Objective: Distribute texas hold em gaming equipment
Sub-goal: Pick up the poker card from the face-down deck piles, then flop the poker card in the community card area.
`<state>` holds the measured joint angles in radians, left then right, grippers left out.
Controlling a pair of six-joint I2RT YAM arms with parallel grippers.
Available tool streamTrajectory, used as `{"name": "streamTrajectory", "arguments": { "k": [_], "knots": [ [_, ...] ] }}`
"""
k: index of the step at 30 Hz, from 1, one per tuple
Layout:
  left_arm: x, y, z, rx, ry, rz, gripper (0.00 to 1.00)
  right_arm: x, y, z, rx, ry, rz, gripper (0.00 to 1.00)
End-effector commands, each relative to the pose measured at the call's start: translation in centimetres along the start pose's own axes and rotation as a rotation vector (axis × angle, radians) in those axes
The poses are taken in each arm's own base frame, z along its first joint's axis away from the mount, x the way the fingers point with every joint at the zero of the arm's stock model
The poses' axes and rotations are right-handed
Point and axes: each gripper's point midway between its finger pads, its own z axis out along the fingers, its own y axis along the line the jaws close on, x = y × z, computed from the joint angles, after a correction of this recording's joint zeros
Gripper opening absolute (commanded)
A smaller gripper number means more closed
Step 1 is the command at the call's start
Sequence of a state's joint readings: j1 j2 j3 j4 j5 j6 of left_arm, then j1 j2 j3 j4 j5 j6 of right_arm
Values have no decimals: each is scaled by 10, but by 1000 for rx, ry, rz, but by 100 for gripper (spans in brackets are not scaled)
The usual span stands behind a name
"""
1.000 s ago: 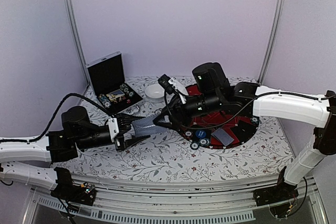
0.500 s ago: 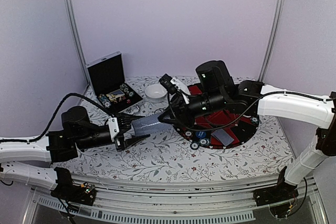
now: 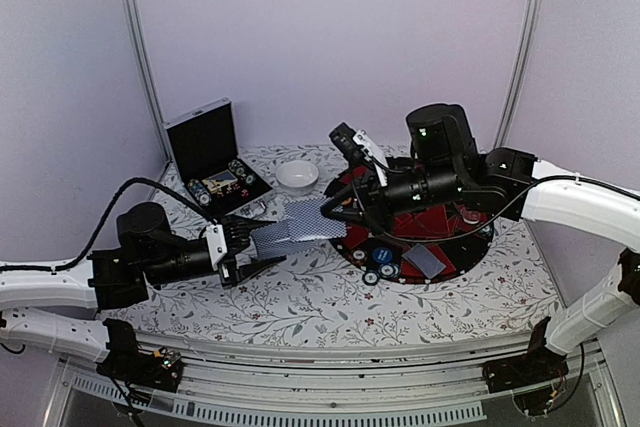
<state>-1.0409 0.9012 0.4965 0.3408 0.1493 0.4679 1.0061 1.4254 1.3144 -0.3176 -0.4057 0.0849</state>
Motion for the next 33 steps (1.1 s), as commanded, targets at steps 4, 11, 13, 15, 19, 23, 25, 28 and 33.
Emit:
{"name": "streamTrajectory", "arguments": {
  "k": [4,11,13,15,19,23,25,28,33],
  "knots": [
    [-19,3,-1,-7,-63,17,52,-22,-13,-47,73,-100,-13,2],
    [-22,3,-3,-8,-71,18,52,-1,-132,-109,555,-125,116,2],
    [-20,4,-3,-11,-67,18,52,14,-167,-115,699,-60,89,2],
    [-18,3,-2,-12,-61,21,52,30,-196,-113,814,32,29,2],
    [-16,4,-2,-18,-53,27,52,47,-246,-93,934,218,-161,2],
    [-14,4,-1,-23,-44,32,52,61,-287,-65,929,340,-374,2],
    [-13,5,-1,-25,-42,34,52,65,-301,-54,899,328,-451,2],
    [-13,5,-2,-27,-42,38,52,81,-335,-49,920,371,-506,2],
    [-10,5,-2,-35,-32,44,52,116,-366,-32,911,431,-570,1]
  ]
}}
